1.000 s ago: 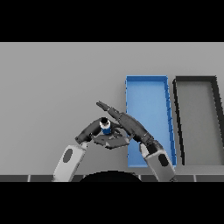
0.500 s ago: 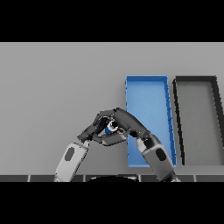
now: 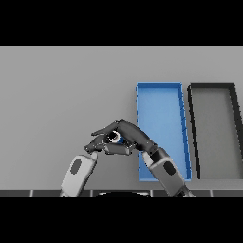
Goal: Pick up the blue pipe and place it into the blue bin.
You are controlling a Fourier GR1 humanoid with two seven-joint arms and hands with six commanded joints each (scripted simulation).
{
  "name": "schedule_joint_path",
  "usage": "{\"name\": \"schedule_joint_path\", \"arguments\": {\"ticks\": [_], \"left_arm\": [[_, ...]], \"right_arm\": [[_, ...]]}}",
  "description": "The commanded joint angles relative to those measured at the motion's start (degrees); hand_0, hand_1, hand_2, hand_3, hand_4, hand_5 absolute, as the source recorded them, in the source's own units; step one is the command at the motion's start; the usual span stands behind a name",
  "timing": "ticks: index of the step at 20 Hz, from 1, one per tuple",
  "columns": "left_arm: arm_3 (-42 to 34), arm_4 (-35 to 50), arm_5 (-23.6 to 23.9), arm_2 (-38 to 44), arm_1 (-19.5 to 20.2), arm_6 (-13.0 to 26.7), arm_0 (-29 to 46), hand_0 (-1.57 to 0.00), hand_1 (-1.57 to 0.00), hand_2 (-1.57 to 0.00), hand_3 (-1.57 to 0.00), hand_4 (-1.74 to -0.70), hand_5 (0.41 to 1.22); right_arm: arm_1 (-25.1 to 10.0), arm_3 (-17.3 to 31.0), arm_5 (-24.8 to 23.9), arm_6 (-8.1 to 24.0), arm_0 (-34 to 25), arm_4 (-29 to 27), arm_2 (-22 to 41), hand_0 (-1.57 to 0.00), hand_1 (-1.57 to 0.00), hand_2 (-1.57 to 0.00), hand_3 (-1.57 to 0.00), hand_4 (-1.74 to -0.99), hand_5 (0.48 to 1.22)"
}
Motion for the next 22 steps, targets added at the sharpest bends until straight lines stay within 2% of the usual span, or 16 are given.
{"name": "schedule_joint_path", "arguments": {"ticks": [1, 4, 6, 7, 8, 10, 11, 13, 14, 15, 17, 19, 21, 22], "left_arm": [[-0.90, 0.06, 0.04, -0.08, 0.25, 0.35, 0.37, -1.57, -1.57, -1.57, -1.43, -1.73, 1.221], [-0.06, -1.08, 1.05, -0.30, 0.29, -0.52, 0.15, -1.57, -1.57, -1.57, -1.42, -1.73, 1.221], [-0.27, -3.46, 2.62, -0.53, 0.97, -3.64, 0.23, -1.57, -1.57, -1.57, -1.45, -1.72, 1.221], [-0.67, -4.43, 3.33, -0.45, 1.53, -3.32, 0.10, -1.46, -1.34, -1.29, -1.17, -1.60, 1.221], [-0.62, -3.99, 2.12, -0.50, 2.18, -3.77, 0.42, -1.17, -1.07, -1.03, -0.93, -1.47, 1.221], [-0.77, -4.73, -0.12, -0.30, 2.91, -3.49, -0.38, -0.75, -0.69, -0.66, -0.60, -1.28, 1.221], [-0.78, -5.71, -0.98, -1.04, 2.55, -3.69, -0.18, -0.60, -0.55, -0.53, -0.48, -1.21, 1.221], [-0.65, -7.47, -1.53, -0.53, 2.90, -2.77, -0.35, -0.38, -0.35, -0.34, -0.30, -1.08, 1.029], [-0.65, -7.53, -1.24, -0.33, 2.91, -1.29, 0.00, -0.31, -0.28, -0.27, -0.24, -1.05, 0.938], [-1.07, -7.01, -1.24, 0.23, 2.96, 0.68, -0.39, -0.24, -0.22, -0.22, -0.19, -1.02, 0.848], [-0.65, -6.61, -1.18, 0.08, 2.22, 1.88, 0.13, -0.16, -0.14, -0.14, -0.12, -0.98, 0.704], [-0.90, -5.28, -1.49, 0.61, 1.82, 4.39, 0.24, -0.10, -0.09, -0.09, -0.08, -0.97, 0.603], [-0.81, -6.62, -0.76, 0.45, 2.25, 3.70, 0.33, -0.06, -0.06, -0.06, -0.05, -0.96, 0.538], [-0.37, -7.13, -0.69, 0.22, 2.40, 3.37, 0.75, -0.05, -0.05, -0.04, -0.04, -0.95, 0.513]], "right_arm": [[0.34, 0.53, -0.66, -0.48, -0.47, 0.55, 0.59, -1.51, -1.51, -1.51, -1.46, -1.710, 1.125], [0.21, 0.36, -2.29, 0.81, -0.11, -0.13, 0.13, -1.54, -1.54, -1.54, -1.52, -1.725, 1.172], [0.15, 0.06, -3.42, -0.72, 0.27, 0.77, 0.67, -1.55, -1.55, -1.55, -1.54, -1.731, 1.190], [-0.05, 0.51, -3.96, -1.97, 0.04, 1.61, 0.99, -1.56, -1.56, -1.56, -1.54, -1.733, 1.196], [0.08, 0.59, -4.18, -1.06, -0.18, 1.89, 1.47, -1.56, -1.56, -1.56, -1.55, -1.734, 1.201], [0.10, 0.12, -4.66, -0.16, -0.20, 1.23, 1.54, -1.56, -1.56, -1.56, -1.56, -1.737, 1.208], [0.06, -0.84, -4.93, 2.53, -0.43, 1.01, 1.56, -1.56, -1.56, -1.56, -1.56, -1.738, 1.211], [0.33, -0.24, -5.77, 3.75, -0.78, 1.81, 1.90, -1.57, -1.57, -1.57, -1.56, -1.739, 1.214], [0.15, -0.31, -5.99, 3.04, -0.79, 1.77, 1.81, -1.57, -1.57, -1.57, -1.56, -1.739, 1.216], [-0.28, -0.29, -6.06, 2.12, -0.96, 2.08, 1.85, -1.57, -1.57, -1.57, -1.57, -1.740, 1.217], [-0.22, -0.04, -6.67, 1.99, -0.43, 2.75, 2.70, -1.57, -1.57, -1.57, -1.57, -1.740, 1.218], [-0.75, -0.64, -6.68, 1.00, 0.22, 1.89, 2.65, -1.57, -1.57, -1.57, -1.57, -1.740, 1.219], [-0.01, -0.81, -7.44, 1.63, -0.50, 0.80, 2.24, -1.57, -1.57, -1.57, -1.57, -1.741, 1.220], [0.28, -0.23, -7.90, 0.77, -0.76, 0.94, 2.16, -1.57, -1.57, -1.57, -1.57, -1.741, 1.220]]}}
